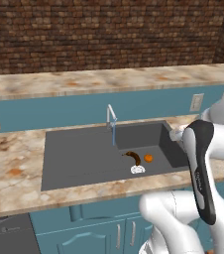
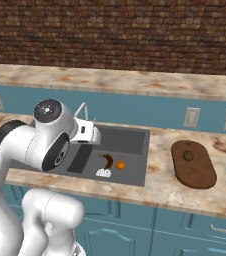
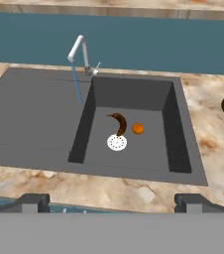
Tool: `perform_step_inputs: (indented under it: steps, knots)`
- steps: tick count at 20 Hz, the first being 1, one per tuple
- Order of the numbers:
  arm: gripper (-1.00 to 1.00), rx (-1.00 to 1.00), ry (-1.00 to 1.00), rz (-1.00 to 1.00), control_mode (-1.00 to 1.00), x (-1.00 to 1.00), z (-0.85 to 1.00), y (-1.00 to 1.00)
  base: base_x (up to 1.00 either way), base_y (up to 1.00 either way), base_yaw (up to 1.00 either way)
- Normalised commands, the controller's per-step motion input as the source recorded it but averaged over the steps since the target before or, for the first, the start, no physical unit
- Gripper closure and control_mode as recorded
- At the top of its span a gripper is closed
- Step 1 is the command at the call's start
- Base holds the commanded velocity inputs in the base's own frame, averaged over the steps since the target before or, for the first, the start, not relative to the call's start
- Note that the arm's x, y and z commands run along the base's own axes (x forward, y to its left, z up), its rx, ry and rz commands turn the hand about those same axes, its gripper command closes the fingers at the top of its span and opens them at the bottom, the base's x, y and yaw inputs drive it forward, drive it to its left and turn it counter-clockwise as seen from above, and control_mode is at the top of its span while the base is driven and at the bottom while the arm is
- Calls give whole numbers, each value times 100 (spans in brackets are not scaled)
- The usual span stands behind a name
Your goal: Pick the tangerine, banana, kiwi from the sink and place them on the cutting board to airdry. Then turn off the sink faucet.
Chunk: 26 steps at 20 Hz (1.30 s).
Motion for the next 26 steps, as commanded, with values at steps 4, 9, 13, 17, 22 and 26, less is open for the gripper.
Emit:
perform_step_inputs:
  steps: [4, 9, 13, 17, 22, 26]
  knots:
    - [-100, -12, 0, 1, -100, 21, -2, 11, 0, 0, 0]
    - [-100, -8, 0, 0, -100, 29, -15, 1, 0, 0, 0]
    - [-100, -1, 1, 0, -100, 29, -24, 1, 0, 0, 0]
    - [-100, 0, 1, 1, -100, 30, -27, 0, 0, 0, 0]
    - [-100, 0, 2, 1, -100, 33, -30, 4, 0, 0, 0]
    - [-100, 0, 2, 0, -100, 37, -32, 2, 0, 0, 0]
